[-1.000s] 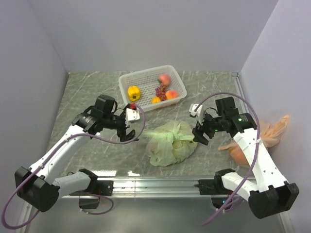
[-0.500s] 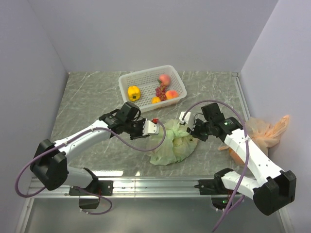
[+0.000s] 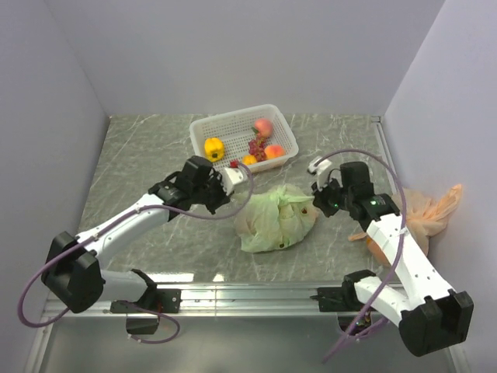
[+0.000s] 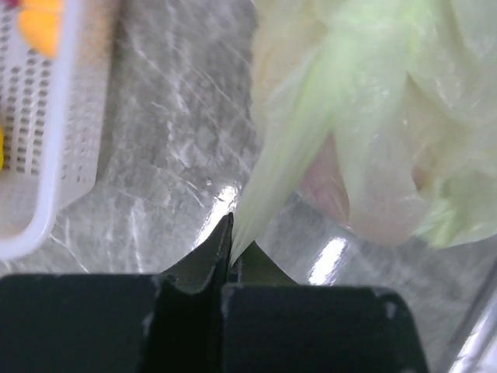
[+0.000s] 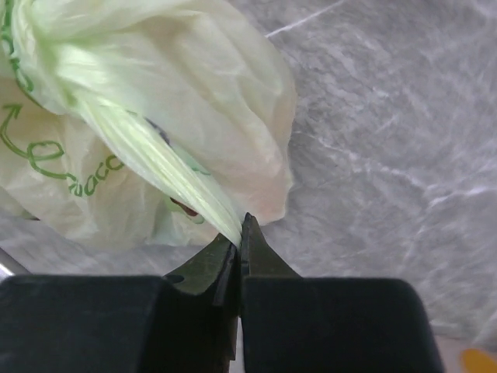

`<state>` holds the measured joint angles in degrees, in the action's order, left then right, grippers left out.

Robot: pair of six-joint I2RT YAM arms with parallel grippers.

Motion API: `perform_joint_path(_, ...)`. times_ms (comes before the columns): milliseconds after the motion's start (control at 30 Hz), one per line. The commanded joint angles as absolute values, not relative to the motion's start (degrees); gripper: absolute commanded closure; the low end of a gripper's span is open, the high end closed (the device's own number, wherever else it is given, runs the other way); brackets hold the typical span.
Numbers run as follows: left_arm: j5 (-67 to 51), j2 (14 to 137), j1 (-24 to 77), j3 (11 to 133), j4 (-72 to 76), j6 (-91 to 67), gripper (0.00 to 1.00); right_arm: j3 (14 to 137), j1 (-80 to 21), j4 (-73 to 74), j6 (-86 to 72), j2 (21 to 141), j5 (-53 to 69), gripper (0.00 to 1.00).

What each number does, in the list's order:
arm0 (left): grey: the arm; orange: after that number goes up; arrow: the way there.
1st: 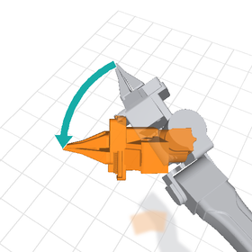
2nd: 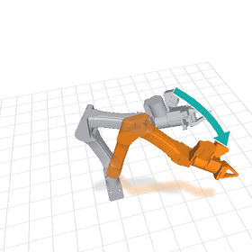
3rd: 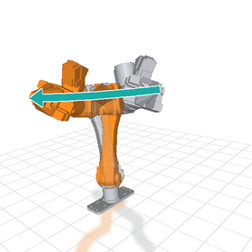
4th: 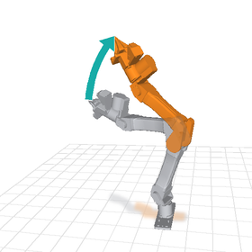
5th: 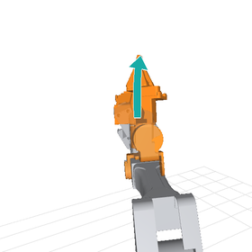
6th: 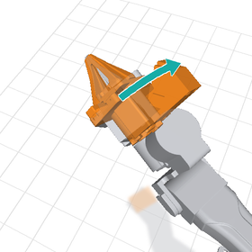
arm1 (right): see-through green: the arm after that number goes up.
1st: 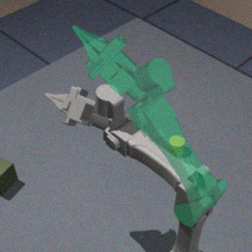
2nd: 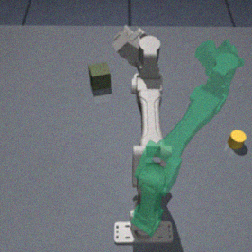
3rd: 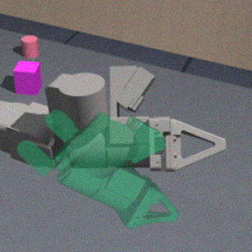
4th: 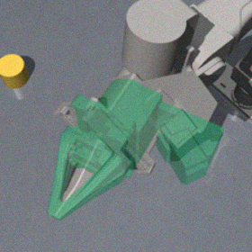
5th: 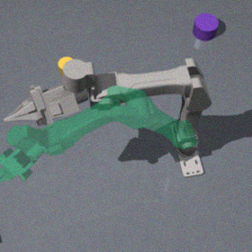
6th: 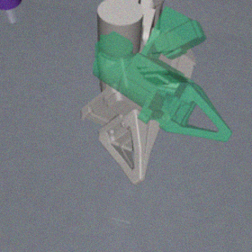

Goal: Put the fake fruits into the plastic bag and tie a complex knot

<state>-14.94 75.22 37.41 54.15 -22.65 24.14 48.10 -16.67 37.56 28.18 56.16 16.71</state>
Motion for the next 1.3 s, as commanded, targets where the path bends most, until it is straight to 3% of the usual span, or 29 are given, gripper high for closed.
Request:
perform_joint_path(0, -4.04, 70.15, 28.58, 54.84, -31.46, 7.23, 1.0, 50.71, -5.56, 40.16, 14.87, 54.67, 7.9, 1.0)
perform_joint_path(167, -3.61, 66.27, 22.07, 52.3, -31.73, -4.91, 0.99, 53.34, 5.35, 42.8, 8.19, 55.28, 9.93, 1.0)
perform_joint_path(467, -8.69, 67.32, 13.8, 50.45, -32.79, -0.71, 1.0, 52.47, 16.69, 42.19, 14.23, 59.14, 9.84, 1.0)
perform_joint_path(900, -12.22, 68.12, 21.08, 49.31, -33.05, 9.23, 0.99, 49.39, 15.38, 42.8, 21.17, 59.24, 16.23, 1.0)
perform_joint_path(1100, -11.07, 66.45, 22.85, 51.14, -32.78, 10.63, 1.0, 52.38, 4.86, 48.86, 28.03, 58.62, 22.14, 1.0)
perform_joint_path(1267, -8.97, 66.36, 22.76, 52.64, -33.66, 11.69, 0.99, 52.38, -4.21, 46.94, 27.95, 58.18, 19.69, 1.0)
